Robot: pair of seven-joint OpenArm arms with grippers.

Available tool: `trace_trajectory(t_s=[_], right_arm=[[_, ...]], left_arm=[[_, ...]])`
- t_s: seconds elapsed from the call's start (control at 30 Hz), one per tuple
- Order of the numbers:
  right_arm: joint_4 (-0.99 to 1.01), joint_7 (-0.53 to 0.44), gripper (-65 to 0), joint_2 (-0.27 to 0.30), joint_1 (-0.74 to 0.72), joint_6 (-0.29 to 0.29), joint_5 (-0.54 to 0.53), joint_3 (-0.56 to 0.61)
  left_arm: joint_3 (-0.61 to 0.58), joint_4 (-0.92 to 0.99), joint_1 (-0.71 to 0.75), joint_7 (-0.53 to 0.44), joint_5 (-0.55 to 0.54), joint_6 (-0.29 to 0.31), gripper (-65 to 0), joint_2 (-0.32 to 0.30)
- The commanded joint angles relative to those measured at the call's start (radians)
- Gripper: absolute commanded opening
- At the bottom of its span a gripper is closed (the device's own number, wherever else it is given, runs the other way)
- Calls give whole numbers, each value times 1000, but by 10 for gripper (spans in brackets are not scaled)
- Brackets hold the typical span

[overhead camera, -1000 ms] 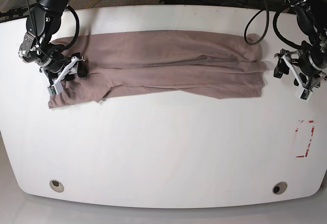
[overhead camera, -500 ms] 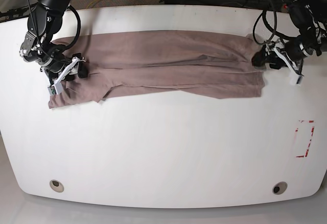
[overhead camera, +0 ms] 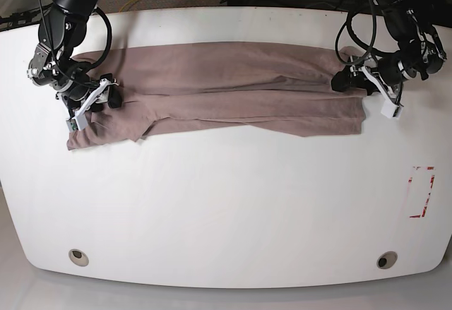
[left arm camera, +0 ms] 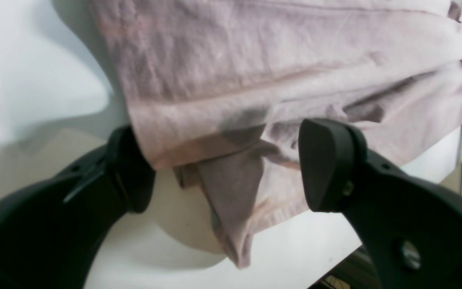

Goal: Fold the T-shirt properly
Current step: 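Grasp the folded shirt's end with the left gripper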

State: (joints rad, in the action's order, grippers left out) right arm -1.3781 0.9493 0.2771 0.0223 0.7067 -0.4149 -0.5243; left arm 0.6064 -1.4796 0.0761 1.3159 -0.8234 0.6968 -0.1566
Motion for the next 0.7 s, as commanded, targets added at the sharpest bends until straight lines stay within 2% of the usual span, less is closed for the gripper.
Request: trace_trajectory(t_s=[0.0, 0.33, 0.67], right_arm=[[1, 49, -306, 6, 3, -9, 32, 0], [1, 49, -308, 6, 3, -9, 32, 0], [1, 49, -308, 4, 3, -9, 32, 0]], left_arm=[[2, -14, -12, -16, 3, 1, -140, -14], [34, -135, 24, -11, 14, 1, -142, -24], [50, -19, 21, -16, 9, 1, -142, -53]])
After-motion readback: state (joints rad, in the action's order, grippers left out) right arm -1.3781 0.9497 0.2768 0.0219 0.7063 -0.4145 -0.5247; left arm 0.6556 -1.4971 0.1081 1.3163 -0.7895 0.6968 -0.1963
